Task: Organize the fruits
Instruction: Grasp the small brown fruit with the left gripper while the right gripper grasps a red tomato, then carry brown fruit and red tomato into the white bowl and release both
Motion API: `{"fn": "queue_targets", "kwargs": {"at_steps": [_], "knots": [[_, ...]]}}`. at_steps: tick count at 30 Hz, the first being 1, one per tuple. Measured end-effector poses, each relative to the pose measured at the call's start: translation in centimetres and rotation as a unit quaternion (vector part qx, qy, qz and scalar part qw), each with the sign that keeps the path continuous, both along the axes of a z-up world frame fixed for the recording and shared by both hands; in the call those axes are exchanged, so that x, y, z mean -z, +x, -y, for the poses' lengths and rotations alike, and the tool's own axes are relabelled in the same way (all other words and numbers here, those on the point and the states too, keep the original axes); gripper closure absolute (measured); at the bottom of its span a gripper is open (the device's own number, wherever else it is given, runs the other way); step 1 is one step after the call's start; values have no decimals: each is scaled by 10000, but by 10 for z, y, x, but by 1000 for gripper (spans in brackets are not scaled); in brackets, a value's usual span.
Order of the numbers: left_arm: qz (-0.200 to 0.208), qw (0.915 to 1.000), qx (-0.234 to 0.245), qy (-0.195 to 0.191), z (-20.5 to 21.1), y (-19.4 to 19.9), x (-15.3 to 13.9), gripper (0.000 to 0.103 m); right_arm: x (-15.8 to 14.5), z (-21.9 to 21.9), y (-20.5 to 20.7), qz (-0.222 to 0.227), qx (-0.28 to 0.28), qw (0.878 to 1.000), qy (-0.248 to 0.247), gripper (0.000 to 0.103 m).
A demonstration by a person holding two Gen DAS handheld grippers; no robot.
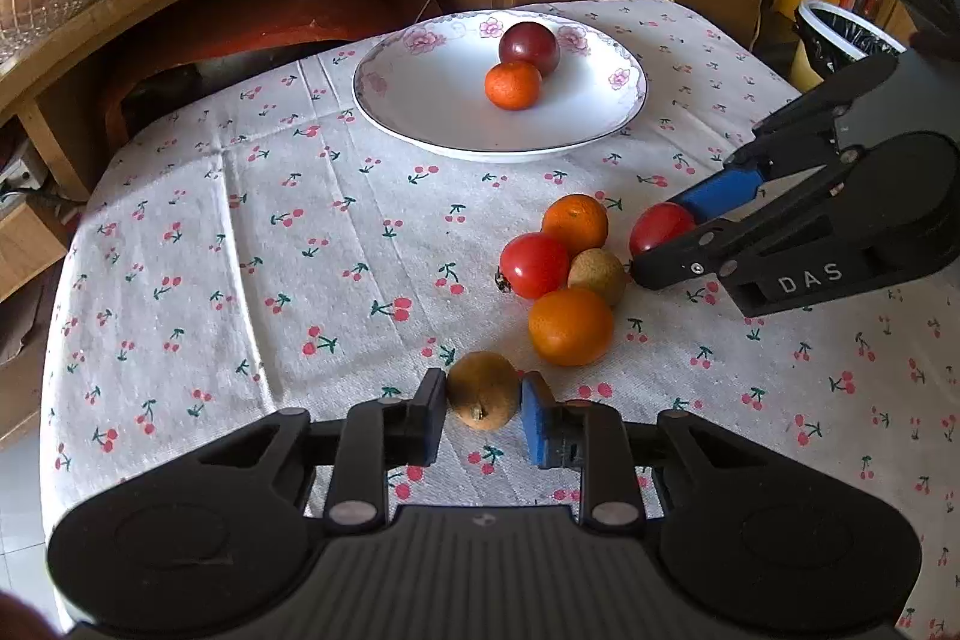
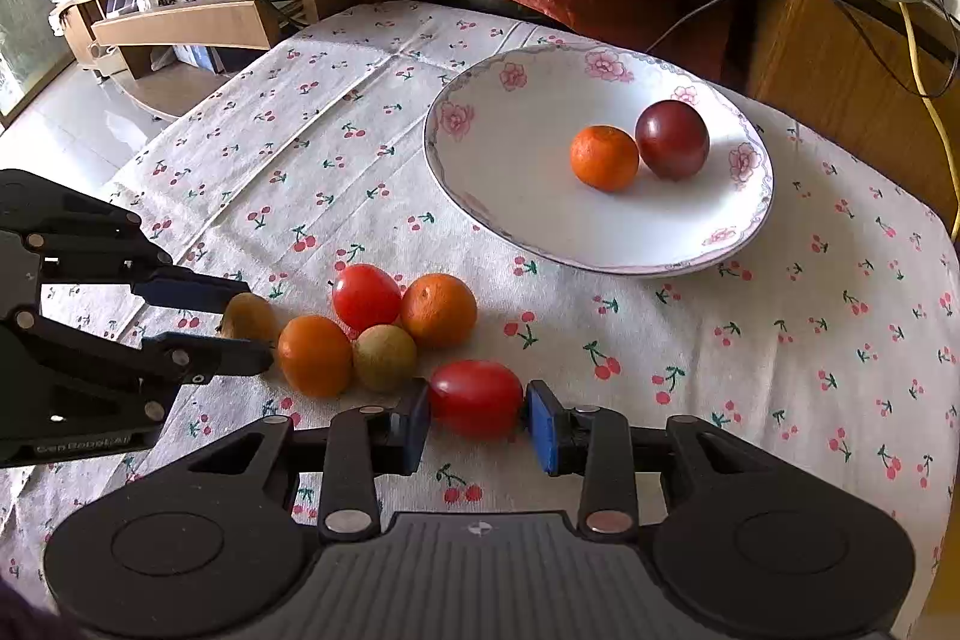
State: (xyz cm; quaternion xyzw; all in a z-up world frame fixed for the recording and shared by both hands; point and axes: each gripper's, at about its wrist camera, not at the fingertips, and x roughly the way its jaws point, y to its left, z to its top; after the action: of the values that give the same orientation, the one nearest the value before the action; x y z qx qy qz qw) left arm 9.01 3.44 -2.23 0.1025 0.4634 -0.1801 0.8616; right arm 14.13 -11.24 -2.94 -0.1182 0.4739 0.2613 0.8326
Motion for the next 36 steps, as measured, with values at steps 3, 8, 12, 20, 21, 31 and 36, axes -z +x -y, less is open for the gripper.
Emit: {"fn": "queue_targets", "kwargs": {"at_steps": [3, 8, 12, 20, 21, 31, 36], "knots": [[16, 10000, -7, 40, 1, 0, 0, 68, -1, 2, -2, -14, 26, 10000, -32, 74], [48, 10000, -7, 55, 3, 0, -2, 68, -2, 5, -5, -34, 40, 10000, -45, 74], [137, 9999, 31, 5, 6, 2, -9, 68, -6, 6, -6, -6, 58, 10000, 5, 74], [167, 9999, 16, 6, 7, 6, -10, 68, -10, 8, -7, 41, 137, 9999, 77, 74], [176, 9998, 14, 2, 7, 6, -10, 68, -10, 8, -7, 42, 147, 9998, 84, 74], [316, 9994, -98, -103, 6, 14, -20, 68, -19, 7, -1, 203, 298, 9991, 217, 74], [381, 9991, -94, -131, 13, 23, -25, 68, -22, 9, 3, 298, 405, 9984, 242, 74]]}}
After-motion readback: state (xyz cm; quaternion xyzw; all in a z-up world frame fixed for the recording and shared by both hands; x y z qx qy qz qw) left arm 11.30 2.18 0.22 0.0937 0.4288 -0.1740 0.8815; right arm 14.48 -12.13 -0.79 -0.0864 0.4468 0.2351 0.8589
